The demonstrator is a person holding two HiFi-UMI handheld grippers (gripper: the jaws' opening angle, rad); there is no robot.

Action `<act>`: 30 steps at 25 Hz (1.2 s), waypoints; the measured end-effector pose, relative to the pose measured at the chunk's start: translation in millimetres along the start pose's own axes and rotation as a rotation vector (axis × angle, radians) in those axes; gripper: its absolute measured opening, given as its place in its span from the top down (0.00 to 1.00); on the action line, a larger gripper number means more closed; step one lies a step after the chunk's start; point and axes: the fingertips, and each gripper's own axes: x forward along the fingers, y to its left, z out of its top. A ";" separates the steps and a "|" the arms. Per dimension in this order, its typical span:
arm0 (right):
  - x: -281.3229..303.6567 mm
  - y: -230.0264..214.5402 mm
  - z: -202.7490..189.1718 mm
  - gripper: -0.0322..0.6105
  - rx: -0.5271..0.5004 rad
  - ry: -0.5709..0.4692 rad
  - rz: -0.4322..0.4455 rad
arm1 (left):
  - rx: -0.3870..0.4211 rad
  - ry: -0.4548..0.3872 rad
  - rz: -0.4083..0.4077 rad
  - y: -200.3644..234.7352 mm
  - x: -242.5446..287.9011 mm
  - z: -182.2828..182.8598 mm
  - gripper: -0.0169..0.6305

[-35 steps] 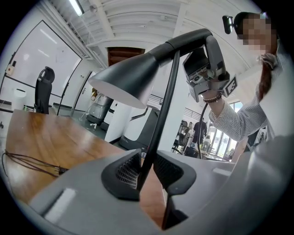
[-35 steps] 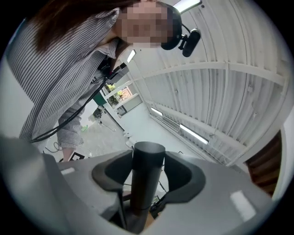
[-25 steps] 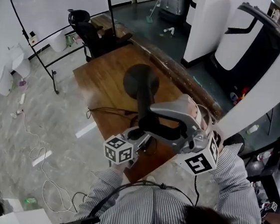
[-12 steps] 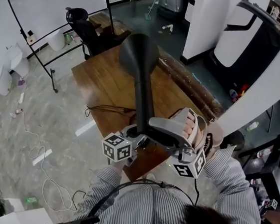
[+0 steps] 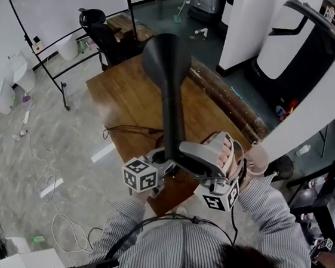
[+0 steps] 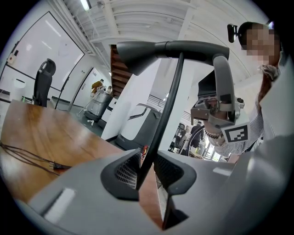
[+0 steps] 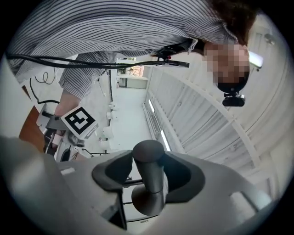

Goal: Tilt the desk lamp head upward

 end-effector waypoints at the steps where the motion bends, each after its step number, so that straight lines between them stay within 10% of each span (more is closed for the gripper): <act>1: 0.0 1.8 -0.3 0.64 -0.013 0.002 -0.015 | 0.000 0.000 -0.003 0.2 -0.4 -0.2 0.84; 30: 9.4 13.0 -2.9 0.63 0.135 0.099 -0.342 | 0.006 0.011 -0.063 -0.4 2.2 -0.2 0.84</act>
